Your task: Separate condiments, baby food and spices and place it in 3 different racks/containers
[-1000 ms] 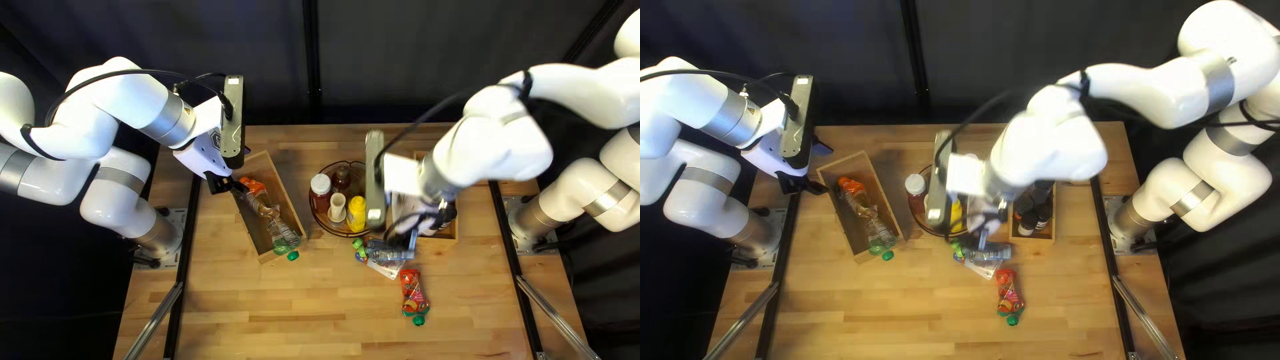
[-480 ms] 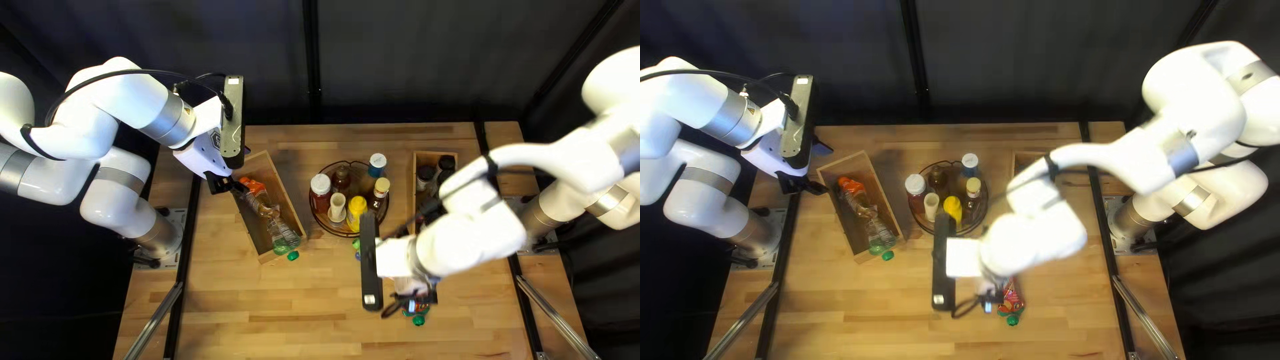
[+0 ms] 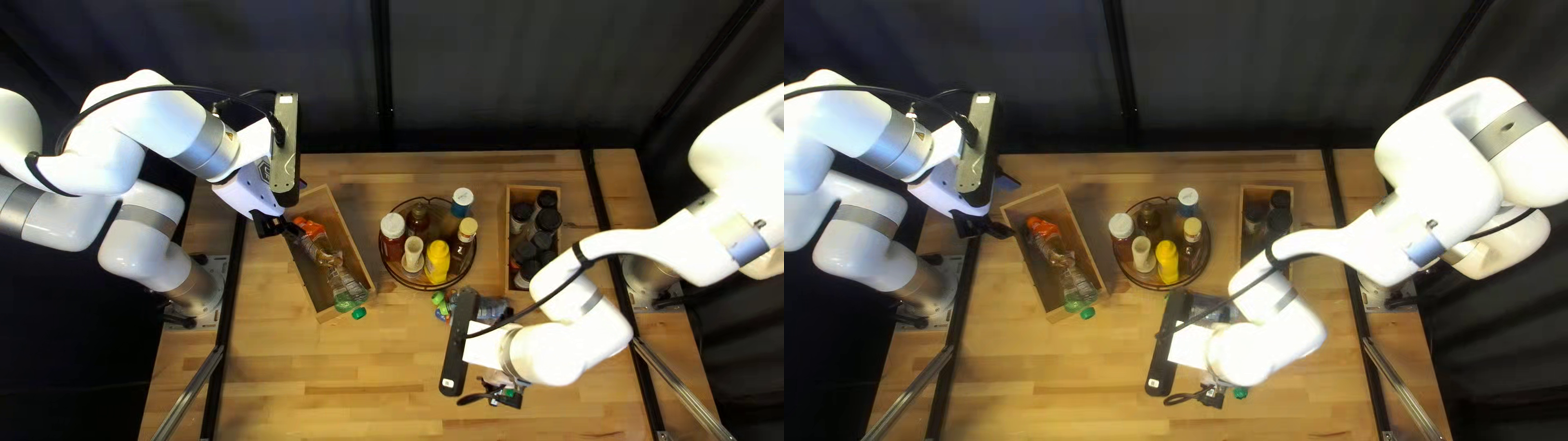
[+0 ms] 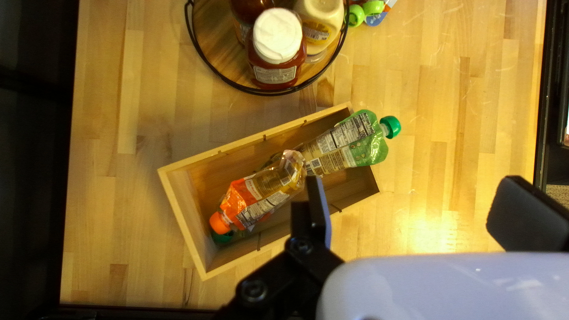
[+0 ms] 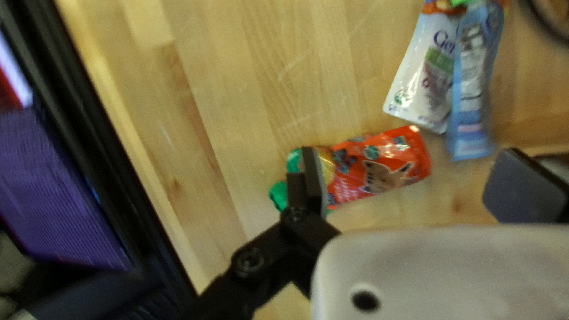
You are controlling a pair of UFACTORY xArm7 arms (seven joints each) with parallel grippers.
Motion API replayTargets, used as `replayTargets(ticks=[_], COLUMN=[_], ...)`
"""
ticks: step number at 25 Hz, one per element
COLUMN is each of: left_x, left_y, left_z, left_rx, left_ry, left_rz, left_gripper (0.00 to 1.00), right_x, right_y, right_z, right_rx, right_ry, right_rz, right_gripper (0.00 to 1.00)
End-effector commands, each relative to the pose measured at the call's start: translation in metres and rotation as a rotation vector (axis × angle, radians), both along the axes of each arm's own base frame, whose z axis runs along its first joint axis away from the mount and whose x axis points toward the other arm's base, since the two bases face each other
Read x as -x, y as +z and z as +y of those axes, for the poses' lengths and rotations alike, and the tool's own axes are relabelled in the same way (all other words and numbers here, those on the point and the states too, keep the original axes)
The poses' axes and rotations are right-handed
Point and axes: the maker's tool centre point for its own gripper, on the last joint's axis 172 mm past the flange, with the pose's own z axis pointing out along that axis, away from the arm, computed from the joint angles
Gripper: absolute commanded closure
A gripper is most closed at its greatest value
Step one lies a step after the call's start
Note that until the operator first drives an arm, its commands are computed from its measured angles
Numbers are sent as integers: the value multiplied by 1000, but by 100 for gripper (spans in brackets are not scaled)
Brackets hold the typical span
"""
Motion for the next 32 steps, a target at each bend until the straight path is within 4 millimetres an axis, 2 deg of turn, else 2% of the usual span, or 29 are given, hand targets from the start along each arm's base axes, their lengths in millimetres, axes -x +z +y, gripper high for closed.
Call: replayTargets(ticks=[1, 4, 11, 13, 14, 15, 16, 17, 23, 28, 32], left_x=[0, 0, 0, 0, 0, 0, 0, 0, 0, 0, 0], left_y=[0, 0, 0, 0, 0, 0, 0, 0, 0, 0, 0], left_z=[0, 0, 0, 0, 0, 0, 0, 0, 0, 0, 0], left_rx=[0, 0, 0, 0, 0, 0, 0, 0, 0, 0, 0], left_ry=[0, 0, 0, 0, 0, 0, 0, 0, 0, 0, 0], left_rz=[0, 0, 0, 0, 0, 0, 0, 0, 0, 0, 0], left_gripper=[0, 0, 0, 0, 0, 0, 0, 0, 0, 0, 0], right_x=[23, 33, 40, 42, 43, 44, 44, 44, 40, 25, -6], right_y=[-18, -27, -50, -56, -59, -61, -62, -63, -58, -31, 2], right_z=[-9, -16, -36, -39, -40, -41, -41, -41, -33, -17, -9], right_rx=[7, 12, -13, -25, -32, -37, -41, -42, -40, -26, -18], right_ry=[-102, -145, -192, -196, -199, -201, -202, -201, -189, -153, -86], right_rz=[-13, -17, -26, -28, -30, -31, -33, -31, -29, -41, -56], right_gripper=[0, 0, 0, 10, 20, 33, 51, 98, 100, 100, 100])
